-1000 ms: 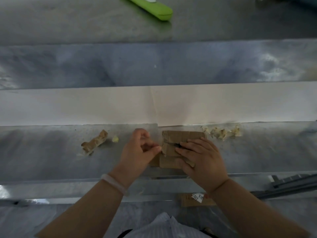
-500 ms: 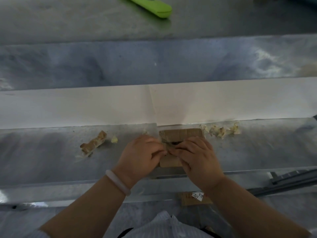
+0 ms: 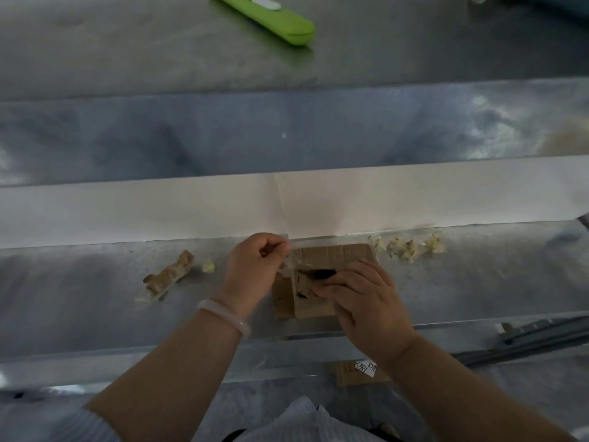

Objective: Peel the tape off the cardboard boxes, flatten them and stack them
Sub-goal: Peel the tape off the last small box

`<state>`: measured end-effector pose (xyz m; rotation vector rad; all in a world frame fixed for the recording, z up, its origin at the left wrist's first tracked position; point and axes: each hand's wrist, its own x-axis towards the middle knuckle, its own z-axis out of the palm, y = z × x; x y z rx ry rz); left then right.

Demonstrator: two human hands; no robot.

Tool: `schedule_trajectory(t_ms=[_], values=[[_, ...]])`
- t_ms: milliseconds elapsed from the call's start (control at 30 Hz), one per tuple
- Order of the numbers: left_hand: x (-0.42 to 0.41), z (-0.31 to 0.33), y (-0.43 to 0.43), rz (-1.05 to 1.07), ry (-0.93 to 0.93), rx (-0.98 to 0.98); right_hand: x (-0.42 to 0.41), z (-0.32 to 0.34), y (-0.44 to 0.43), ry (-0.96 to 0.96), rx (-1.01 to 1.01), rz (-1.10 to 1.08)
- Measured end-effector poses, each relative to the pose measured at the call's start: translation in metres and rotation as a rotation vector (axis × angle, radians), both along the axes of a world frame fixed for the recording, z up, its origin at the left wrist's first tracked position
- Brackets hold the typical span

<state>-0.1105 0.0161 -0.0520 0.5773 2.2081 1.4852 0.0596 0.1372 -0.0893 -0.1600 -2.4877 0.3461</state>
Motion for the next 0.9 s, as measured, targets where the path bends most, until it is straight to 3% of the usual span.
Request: schedule_trajectory(t_ms=[233,500,567,667,900], values=[[-0.004,0.013,0.008,-0.039,0.053,0.033,0.0,-0.001,0.003,-0.047,-0.018,0.026],[-0.03,0.015,-0.008,-0.477,0.015,-0.036,-0.003,0.01,0.001,-0.147,-0.01,-0.01],[-0.028,0.003,-0.012,-0.473,0.182,-0.092,-0.003,0.009,0.001,-0.151,-0.015,-0.008],[-0.028,-0.008,-0.014,-0.406,0.621,-0.202,-0.004,0.009,0.001,-0.157,-0.024,-0.005],[-0.035,-0.012,-0.011,-0.496,0.769,-0.159,-0.003,0.005,0.002,-0.14,-0.016,-0.005]])
